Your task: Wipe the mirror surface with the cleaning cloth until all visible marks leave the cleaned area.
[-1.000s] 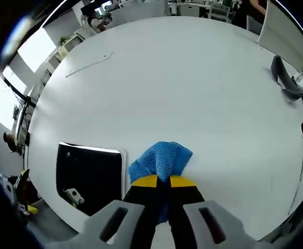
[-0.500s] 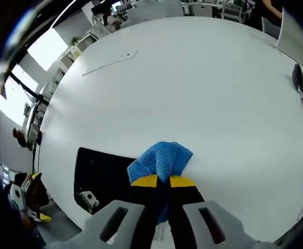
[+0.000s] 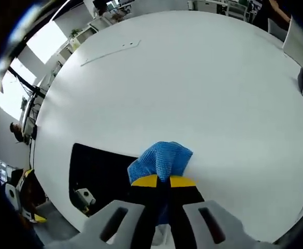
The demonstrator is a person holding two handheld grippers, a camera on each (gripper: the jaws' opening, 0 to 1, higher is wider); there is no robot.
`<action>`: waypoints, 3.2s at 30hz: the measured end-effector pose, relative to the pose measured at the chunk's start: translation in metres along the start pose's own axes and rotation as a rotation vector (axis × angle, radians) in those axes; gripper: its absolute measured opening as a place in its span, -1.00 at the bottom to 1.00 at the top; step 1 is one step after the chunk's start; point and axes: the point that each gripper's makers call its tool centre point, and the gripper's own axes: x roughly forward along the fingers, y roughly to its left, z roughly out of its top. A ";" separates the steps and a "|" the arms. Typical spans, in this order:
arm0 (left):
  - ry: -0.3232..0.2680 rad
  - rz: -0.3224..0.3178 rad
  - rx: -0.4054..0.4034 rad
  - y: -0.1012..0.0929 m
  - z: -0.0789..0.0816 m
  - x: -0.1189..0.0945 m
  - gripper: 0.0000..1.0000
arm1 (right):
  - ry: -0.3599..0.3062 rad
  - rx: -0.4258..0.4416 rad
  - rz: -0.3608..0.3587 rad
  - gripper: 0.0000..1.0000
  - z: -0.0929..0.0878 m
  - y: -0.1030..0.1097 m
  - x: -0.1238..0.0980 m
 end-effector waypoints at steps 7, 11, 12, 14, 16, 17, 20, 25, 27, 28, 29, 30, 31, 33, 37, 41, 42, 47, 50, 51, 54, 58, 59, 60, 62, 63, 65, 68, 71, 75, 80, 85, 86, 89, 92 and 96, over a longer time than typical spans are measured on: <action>0.015 -0.009 0.004 -0.003 -0.002 0.001 0.98 | 0.015 -0.014 -0.003 -1.00 -0.009 0.010 0.008; 0.011 -0.003 0.003 -0.002 -0.002 0.000 0.98 | 0.014 -0.034 -0.014 -1.00 -0.007 0.010 0.011; 0.007 0.000 0.003 -0.001 -0.001 0.000 0.98 | 0.017 -0.041 -0.016 -1.00 -0.006 0.010 0.011; 0.004 0.003 -0.002 0.000 -0.001 0.000 0.98 | 0.022 -0.038 -0.016 -1.00 -0.006 0.010 0.010; -0.001 0.004 0.000 0.000 0.001 -0.001 0.98 | 0.026 -0.032 -0.016 -1.00 -0.006 0.011 0.010; -0.002 0.005 0.000 0.000 0.001 -0.001 0.98 | 0.027 -0.030 -0.015 -1.00 -0.006 0.011 0.011; -0.005 0.007 -0.002 0.001 0.001 -0.001 0.98 | 0.028 -0.037 -0.022 -1.00 -0.005 0.014 0.011; -0.006 0.007 0.002 0.000 0.002 -0.001 0.98 | 0.024 -0.021 -0.015 -1.00 -0.006 0.014 0.009; -0.015 0.008 0.009 0.001 0.003 -0.001 0.98 | 0.025 -0.013 -0.013 -1.00 -0.006 0.014 0.009; -0.020 0.014 0.007 0.002 0.004 -0.001 0.98 | 0.026 -0.013 -0.013 -1.00 -0.005 0.014 0.009; -0.026 0.017 0.001 0.004 0.005 -0.002 0.98 | 0.024 -0.013 -0.010 -1.00 -0.004 0.015 0.010; -0.027 0.017 -0.004 0.005 0.005 -0.001 0.98 | 0.023 -0.008 -0.007 -1.00 -0.003 0.017 0.011; -0.022 0.017 -0.003 0.004 0.004 -0.001 0.98 | 0.023 -0.008 -0.005 -1.00 -0.002 0.018 0.011; -0.023 0.011 0.008 0.002 0.004 0.000 0.98 | 0.025 -0.008 0.004 -1.00 -0.002 0.025 0.013; -0.026 0.011 0.007 0.003 0.004 0.001 0.98 | 0.025 -0.011 0.009 -1.00 0.000 0.033 0.015; -0.022 0.011 0.010 0.003 0.003 0.001 0.98 | 0.028 -0.021 0.013 -1.00 0.005 0.041 0.019; -0.022 0.011 0.011 0.003 0.003 0.002 0.98 | 0.028 -0.026 0.012 -1.00 0.005 0.043 0.020; -0.017 0.007 0.012 0.002 0.001 0.002 0.98 | 0.032 -0.036 0.021 -1.00 0.009 0.054 0.024; -0.017 0.006 0.011 0.002 0.001 0.002 0.98 | 0.031 -0.045 0.029 -1.00 0.010 0.064 0.026; -0.015 0.006 0.011 0.002 0.001 0.002 0.98 | 0.030 -0.051 0.032 -1.00 0.011 0.069 0.028; -0.012 0.002 0.014 0.002 0.000 0.003 0.98 | 0.032 -0.057 0.040 -1.00 0.013 0.079 0.031; -0.011 0.004 0.013 0.002 0.000 0.003 0.98 | 0.036 -0.085 0.059 -1.00 0.015 0.101 0.036; -0.010 0.004 0.012 0.002 -0.001 0.003 0.98 | 0.035 -0.097 0.061 -1.00 0.016 0.108 0.038; -0.013 0.004 0.014 0.002 0.000 0.003 0.98 | 0.035 -0.104 0.060 -1.00 0.016 0.112 0.038; -0.016 0.005 0.015 0.003 0.000 0.003 0.98 | 0.038 -0.116 0.066 -1.00 0.017 0.121 0.040; -0.013 0.005 0.012 0.003 0.000 0.003 0.98 | 0.039 -0.121 0.068 -1.00 0.018 0.124 0.041; -0.015 0.004 0.017 0.003 0.000 0.003 0.98 | 0.040 -0.132 0.073 -1.00 0.020 0.132 0.043; -0.011 0.003 0.011 0.004 -0.001 0.003 0.98 | 0.039 -0.148 0.075 -1.00 0.021 0.140 0.044; -0.009 -0.013 0.019 0.000 -0.001 0.004 0.98 | 0.042 -0.160 0.079 -1.00 0.023 0.145 0.045; -0.008 -0.009 0.017 0.001 -0.001 0.003 0.98 | 0.042 -0.162 0.095 -1.00 0.025 0.153 0.047; 0.002 -0.009 0.015 0.001 -0.003 0.004 0.98 | 0.039 -0.167 0.103 -1.00 0.027 0.163 0.049; -0.002 -0.002 0.013 0.003 -0.003 0.003 0.98 | 0.031 -0.181 0.103 -1.00 0.029 0.172 0.052; -0.005 -0.001 0.013 0.004 -0.003 0.003 0.98 | 0.027 -0.192 0.096 -1.00 0.030 0.172 0.052; -0.003 0.002 0.010 0.004 -0.003 0.003 0.98 | 0.016 -0.204 0.087 -1.00 0.029 0.172 0.051; 0.003 0.001 0.011 0.003 -0.004 0.004 0.98 | 0.019 -0.194 0.083 -1.00 0.029 0.172 0.051; 0.012 0.002 0.012 0.003 -0.006 0.004 0.98 | 0.009 -0.185 0.097 -1.00 0.028 0.170 0.049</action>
